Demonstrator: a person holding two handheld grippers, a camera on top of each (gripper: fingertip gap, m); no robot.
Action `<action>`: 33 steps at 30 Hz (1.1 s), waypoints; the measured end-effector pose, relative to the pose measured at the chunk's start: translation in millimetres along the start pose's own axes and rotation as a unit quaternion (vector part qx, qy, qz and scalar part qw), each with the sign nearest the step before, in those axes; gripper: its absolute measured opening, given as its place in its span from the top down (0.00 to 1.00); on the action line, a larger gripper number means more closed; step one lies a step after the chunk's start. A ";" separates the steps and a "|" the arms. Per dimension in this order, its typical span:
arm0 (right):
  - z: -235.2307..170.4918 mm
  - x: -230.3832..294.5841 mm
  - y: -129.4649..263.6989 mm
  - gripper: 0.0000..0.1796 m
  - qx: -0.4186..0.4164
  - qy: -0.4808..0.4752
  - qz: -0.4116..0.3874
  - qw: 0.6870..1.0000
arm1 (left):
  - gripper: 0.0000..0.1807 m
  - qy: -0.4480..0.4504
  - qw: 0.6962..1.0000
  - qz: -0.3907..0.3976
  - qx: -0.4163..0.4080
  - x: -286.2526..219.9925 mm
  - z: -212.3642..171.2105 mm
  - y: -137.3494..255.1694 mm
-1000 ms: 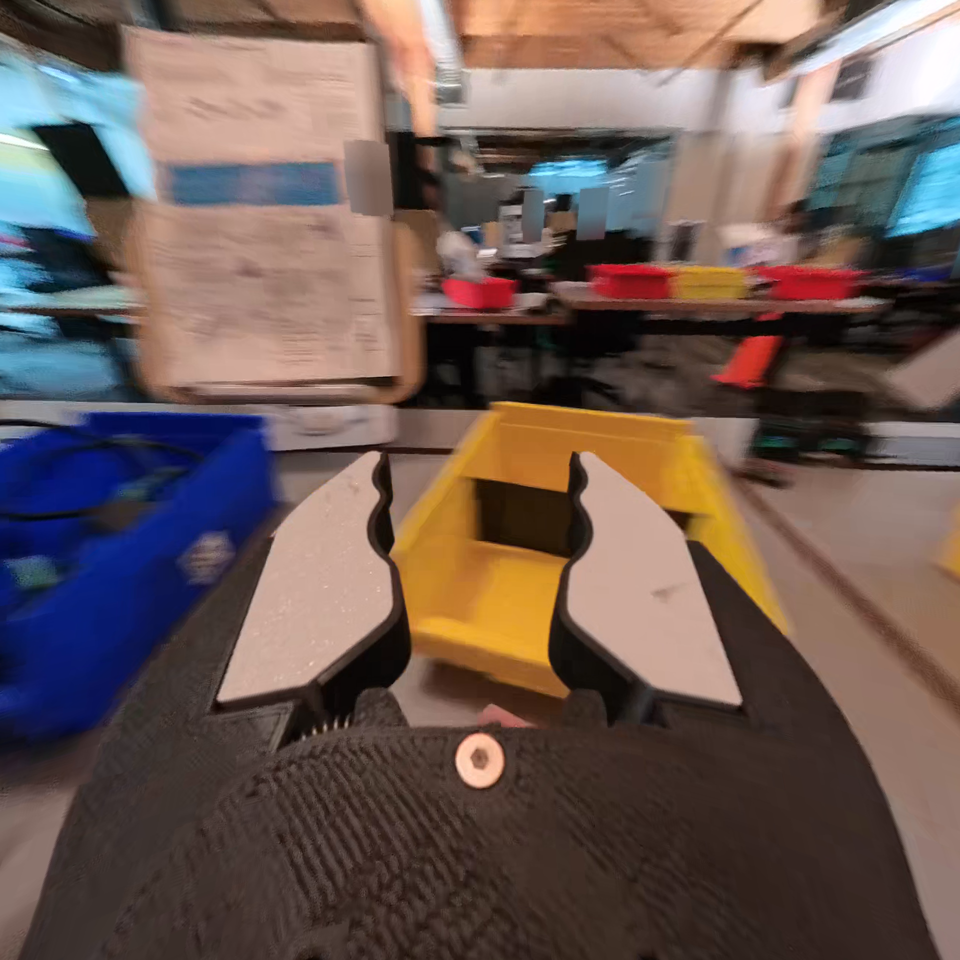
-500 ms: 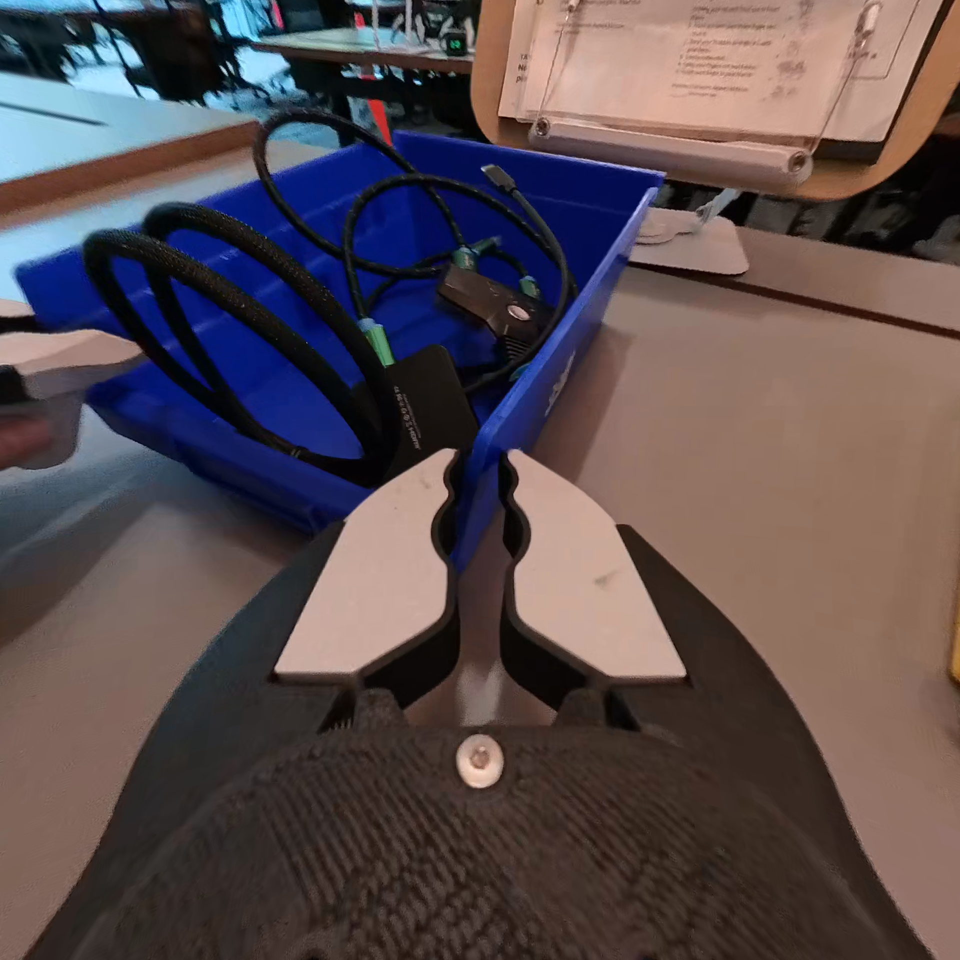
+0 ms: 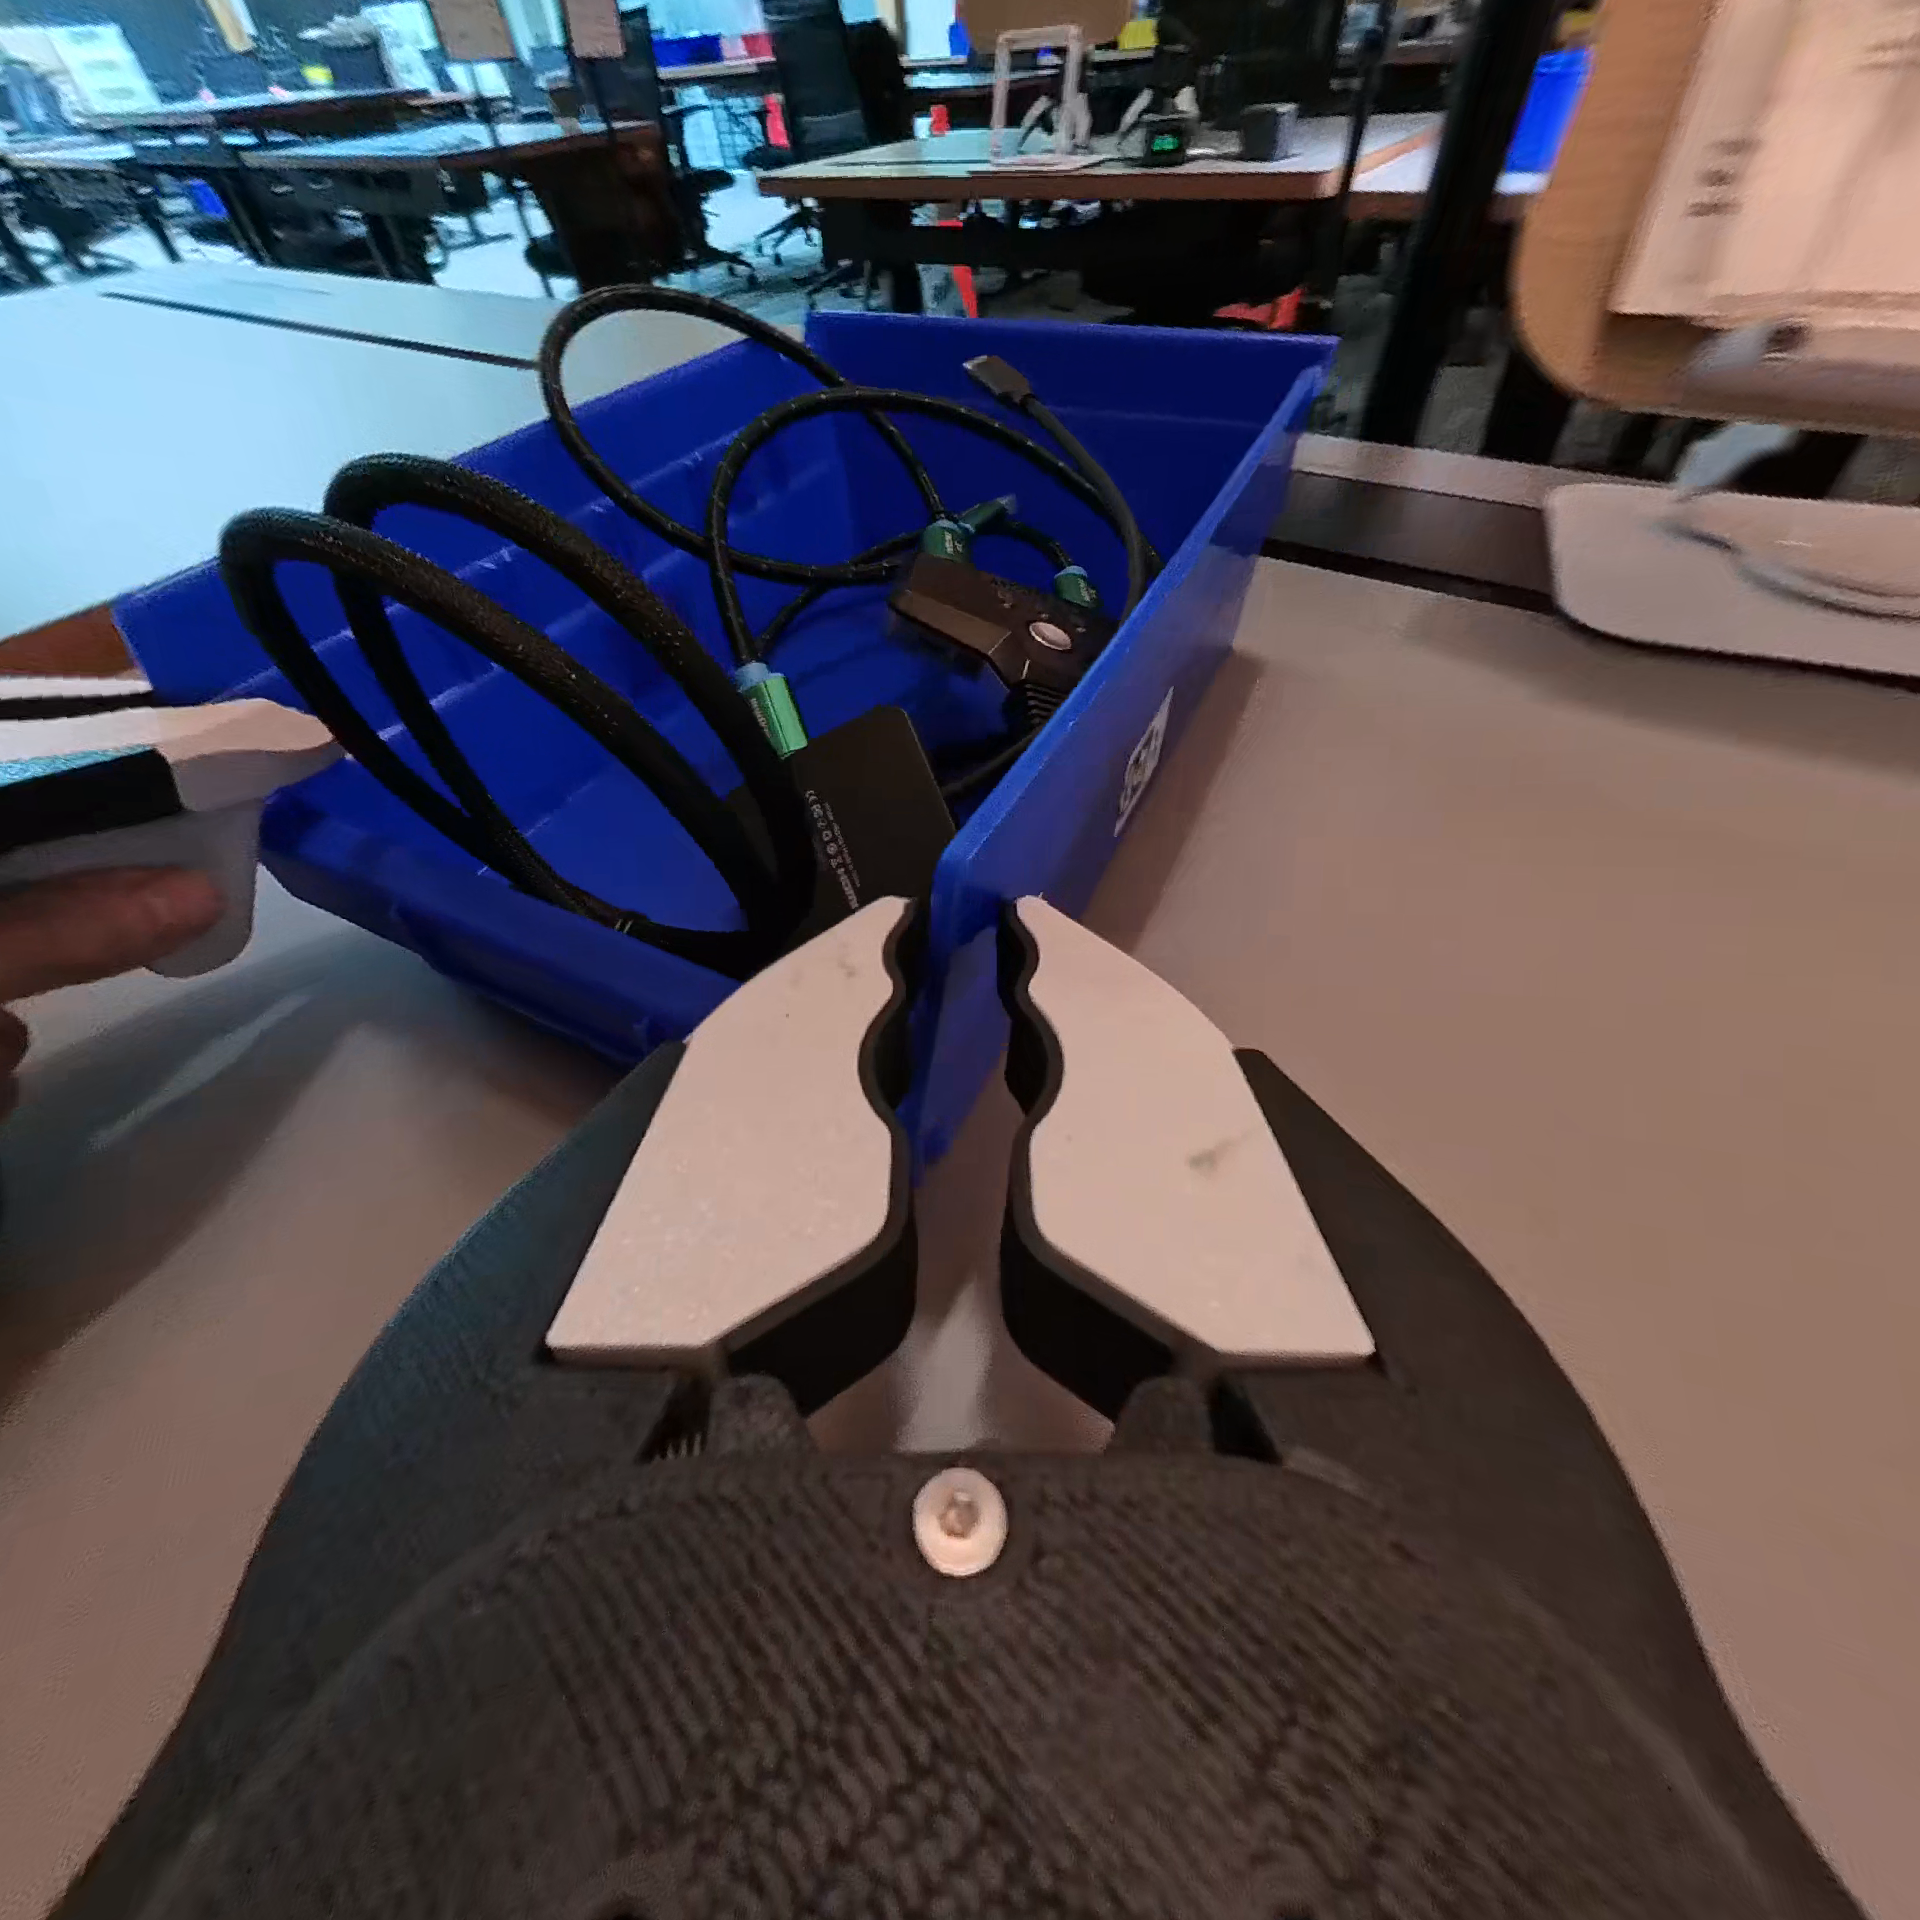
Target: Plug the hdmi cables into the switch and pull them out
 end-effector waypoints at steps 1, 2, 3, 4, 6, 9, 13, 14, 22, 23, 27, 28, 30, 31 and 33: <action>1.5 12.7 -8.3 0.92 0.001 0.006 0.011 1.000 | 0.98 0.008 1.000 0.009 0.001 15.1 0.9 -2.5; 3.0 25.4 -15.6 0.91 0.002 0.014 0.022 1.000 | 0.98 0.011 1.000 0.018 0.003 29.8 2.1 -5.3; 4.1 37.5 -21.9 0.90 0.005 0.022 0.034 0.999 | 0.98 0.014 1.000 0.027 0.005 43.3 3.4 -8.3; 5.5 47.9 -27.5 0.90 0.009 0.030 0.046 0.998 | 0.97 0.019 0.999 0.034 0.008 55.0 4.6 -11.5; 8.2 60.7 -38.3 0.89 0.013 0.039 0.059 0.997 | 0.97 0.020 0.999 0.038 0.013 71.1 7.1 -17.9; 11.5 65.9 -46.5 0.88 0.018 0.042 0.087 0.995 | 0.96 0.008 0.999 0.032 0.025 81.7 9.9 -23.7; 31.8 59.1 -25.4 0.84 -0.041 0.067 0.154 0.985 | 0.91 -0.011 0.999 0.033 0.014 84.8 23.0 -15.6; 41.2 53.5 -15.5 0.82 -0.065 0.073 0.176 0.980 | 0.90 -0.015 0.999 0.029 0.001 82.7 29.9 -10.6; 63.2 -77.3 27.7 0.49 -0.063 0.109 0.181 0.975 | 0.88 -0.156 0.985 -0.062 -0.038 6.5 101.7 20.7; 61.6 -93.4 32.6 0.50 -0.076 0.098 0.174 0.977 | 0.84 -0.151 0.983 -0.108 -0.008 -8.4 104.4 16.3; 45.9 -139.0 52.2 0.52 -0.111 0.099 0.157 0.976 | 0.70 0.001 0.950 -0.298 0.093 -52.3 119.1 -7.1; 42.5 -147.4 55.4 0.52 -0.116 0.096 0.143 0.978 | 0.68 0.046 0.939 -0.321 0.112 -57.0 123.8 -15.6; 37.1 -157.1 58.6 0.52 -0.113 0.089 0.131 0.981 | 0.68 0.120 0.928 -0.325 0.138 -57.3 130.2 -39.0; 34.1 -159.2 59.2 0.52 -0.108 0.095 0.129 0.981 | 0.69 0.154 0.923 -0.316 0.158 -55.7 130.9 -51.5; 28.4 -160.4 59.4 0.52 -0.093 0.117 0.127 0.980 | 0.72 0.184 0.909 -0.312 0.206 -53.7 129.3 -72.1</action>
Point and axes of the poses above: each gripper's, where its closed fingertips meet, y back along the fingers, z out of its top, x = y × z across the jaws, the point moved 5 cm from there along y, back along the fingers
